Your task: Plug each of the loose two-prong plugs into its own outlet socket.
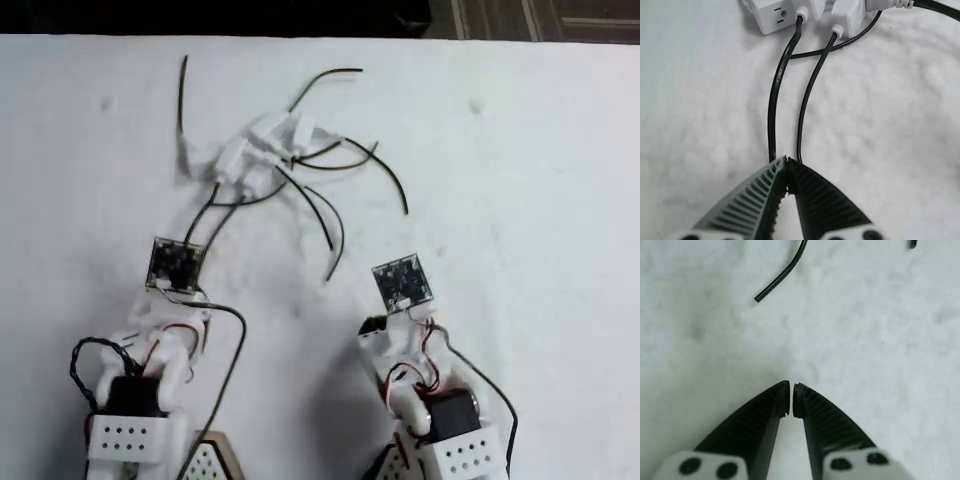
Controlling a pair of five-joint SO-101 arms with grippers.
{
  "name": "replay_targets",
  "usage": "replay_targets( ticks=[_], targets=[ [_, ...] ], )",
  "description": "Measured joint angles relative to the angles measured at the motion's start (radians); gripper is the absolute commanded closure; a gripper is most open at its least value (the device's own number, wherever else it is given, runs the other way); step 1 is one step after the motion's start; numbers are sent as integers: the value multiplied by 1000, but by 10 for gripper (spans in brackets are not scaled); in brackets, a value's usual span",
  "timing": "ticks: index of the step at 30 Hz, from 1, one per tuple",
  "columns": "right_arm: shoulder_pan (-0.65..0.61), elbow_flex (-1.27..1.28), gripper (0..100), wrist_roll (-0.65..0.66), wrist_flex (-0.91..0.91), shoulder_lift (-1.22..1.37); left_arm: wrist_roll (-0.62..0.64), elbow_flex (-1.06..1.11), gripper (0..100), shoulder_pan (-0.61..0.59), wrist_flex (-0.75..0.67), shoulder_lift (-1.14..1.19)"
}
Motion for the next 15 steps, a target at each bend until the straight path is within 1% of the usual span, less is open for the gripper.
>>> replay_targets(
  ticks=[3, 10, 15],
  targets=[
    [0, 0, 981, 0, 8, 0, 0, 0, 976, 0, 6, 0],
    [0, 0, 981, 0, 107, 0, 0, 0, 976, 0, 135, 0],
    [0, 0, 981, 0, 112, 0, 0, 0, 976, 0, 192, 0]
  ],
)
